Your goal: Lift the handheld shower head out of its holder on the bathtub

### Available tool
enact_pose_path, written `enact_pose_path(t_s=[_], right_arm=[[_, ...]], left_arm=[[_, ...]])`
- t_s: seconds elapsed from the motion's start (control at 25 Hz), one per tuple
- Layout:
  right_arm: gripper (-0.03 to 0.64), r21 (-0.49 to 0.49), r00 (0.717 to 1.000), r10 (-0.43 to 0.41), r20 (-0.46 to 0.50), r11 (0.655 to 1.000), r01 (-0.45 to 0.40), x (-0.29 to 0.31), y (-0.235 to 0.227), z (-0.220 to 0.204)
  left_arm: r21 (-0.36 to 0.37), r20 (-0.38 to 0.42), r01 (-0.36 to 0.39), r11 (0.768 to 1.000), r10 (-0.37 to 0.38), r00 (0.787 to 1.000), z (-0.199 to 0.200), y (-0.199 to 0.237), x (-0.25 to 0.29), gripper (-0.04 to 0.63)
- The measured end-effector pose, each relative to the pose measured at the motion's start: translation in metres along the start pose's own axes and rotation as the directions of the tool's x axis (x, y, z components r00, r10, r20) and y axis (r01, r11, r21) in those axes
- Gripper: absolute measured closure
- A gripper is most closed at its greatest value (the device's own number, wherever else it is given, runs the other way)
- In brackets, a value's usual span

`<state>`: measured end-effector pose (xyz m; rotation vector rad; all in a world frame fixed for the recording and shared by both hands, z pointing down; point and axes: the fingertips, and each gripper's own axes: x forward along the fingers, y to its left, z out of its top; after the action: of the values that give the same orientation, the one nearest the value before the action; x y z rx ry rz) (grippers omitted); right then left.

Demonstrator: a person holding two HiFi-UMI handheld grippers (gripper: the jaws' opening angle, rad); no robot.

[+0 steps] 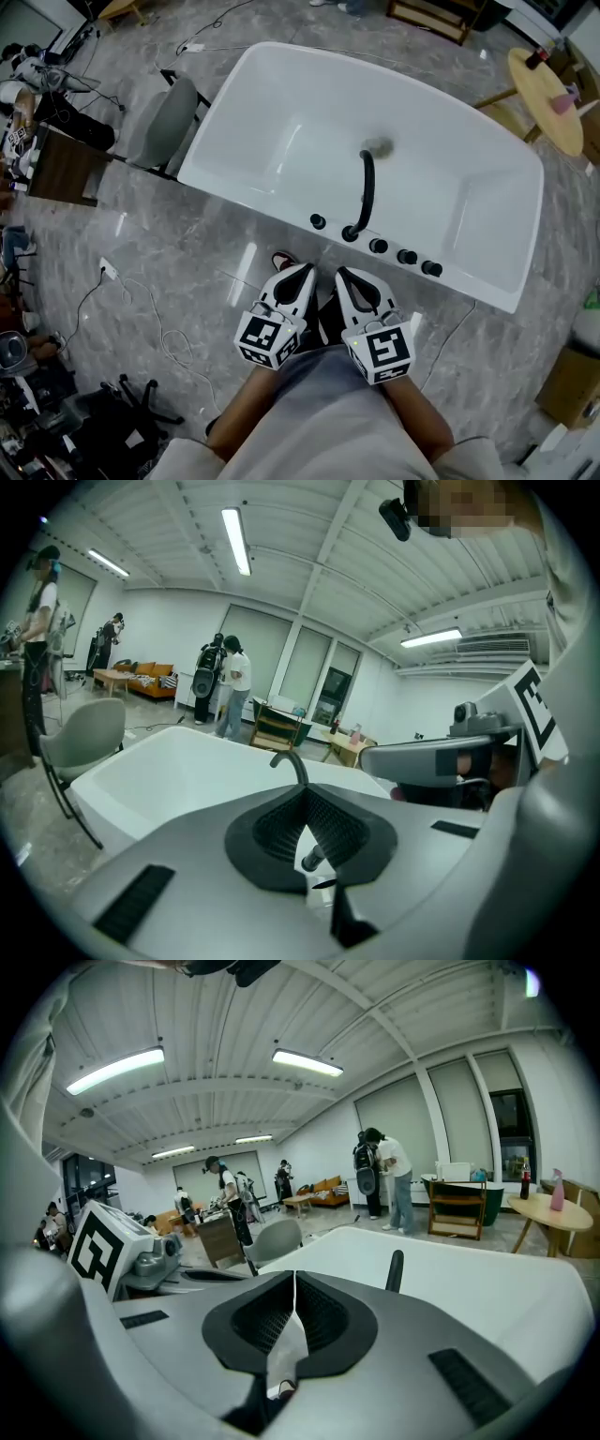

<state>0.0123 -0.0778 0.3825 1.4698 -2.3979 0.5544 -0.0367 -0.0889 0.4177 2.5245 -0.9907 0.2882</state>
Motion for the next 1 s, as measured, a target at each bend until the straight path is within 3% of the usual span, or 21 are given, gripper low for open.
enact_pose_path(t_s=[0.2,0.44,0.64,0.88,1.0], right_arm=[[0.597,0.005,0.999,-0.017,-0.038,1.000,0.017,0.022,-0.011,-0.013],[0.597,0.032,0.996,-0.050,-0.078,0.998,0.053,0.049,-0.023,-0.033],[0.597,0.050,0.994,-0.060,-0.095,0.997,0.065,0.066,-0.031,-0.049],[0.597,0.076,0.987,-0.096,-0.126,0.991,0.106,0.084,-0.045,-0.075],[0.597,0.083,0.983,-0.112,-0.148,0.989,0.126,0.085,-0.051,-0.087]], left_arm=[[-0.033,-0.019,-0.019,0.999,0.018,1.000,-0.020,0.025,0.021,0.589],[-0.011,-0.057,0.000,1.000,0.000,0.998,-0.044,0.045,0.052,0.589],[-0.020,-0.086,0.011,1.000,-0.012,0.996,-0.080,0.062,0.068,0.588],[-0.034,-0.124,-0.028,0.999,0.023,0.992,-0.123,0.096,0.086,0.588],[-0.034,-0.158,-0.049,0.998,0.043,0.986,-0.144,0.105,0.099,0.544]])
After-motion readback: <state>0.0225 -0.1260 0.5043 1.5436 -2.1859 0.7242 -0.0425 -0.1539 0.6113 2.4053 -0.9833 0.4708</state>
